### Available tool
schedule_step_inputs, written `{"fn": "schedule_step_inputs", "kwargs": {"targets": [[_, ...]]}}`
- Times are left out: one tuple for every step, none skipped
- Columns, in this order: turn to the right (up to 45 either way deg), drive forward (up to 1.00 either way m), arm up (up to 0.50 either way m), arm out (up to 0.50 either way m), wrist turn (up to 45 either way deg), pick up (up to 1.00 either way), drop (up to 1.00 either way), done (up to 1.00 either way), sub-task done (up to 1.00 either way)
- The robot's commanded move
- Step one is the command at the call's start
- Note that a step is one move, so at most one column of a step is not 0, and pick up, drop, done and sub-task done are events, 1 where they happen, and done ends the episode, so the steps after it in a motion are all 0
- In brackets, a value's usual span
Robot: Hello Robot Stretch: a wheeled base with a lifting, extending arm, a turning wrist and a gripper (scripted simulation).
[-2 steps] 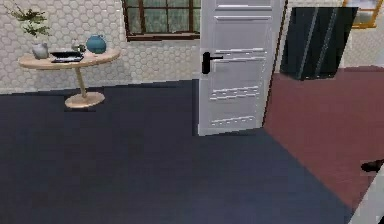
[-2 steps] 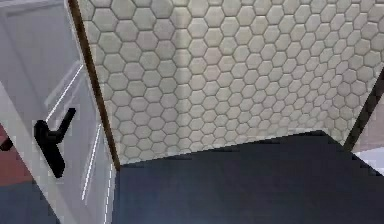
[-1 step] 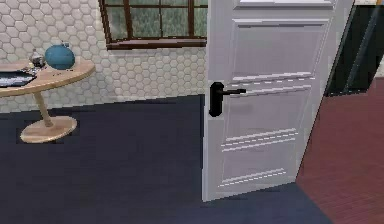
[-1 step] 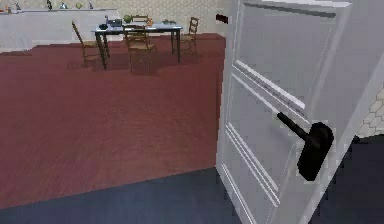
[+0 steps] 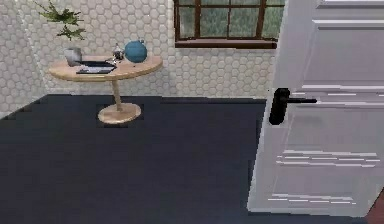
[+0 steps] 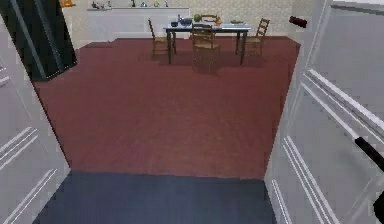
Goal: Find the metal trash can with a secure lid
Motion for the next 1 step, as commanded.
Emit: {"fn": "schedule_step_inputs", "kwargs": {"targets": [[0.0, 0.20, 0.00, 0.00, 0.0, 0.00, 0.00, 0.00, 0.00]]}}
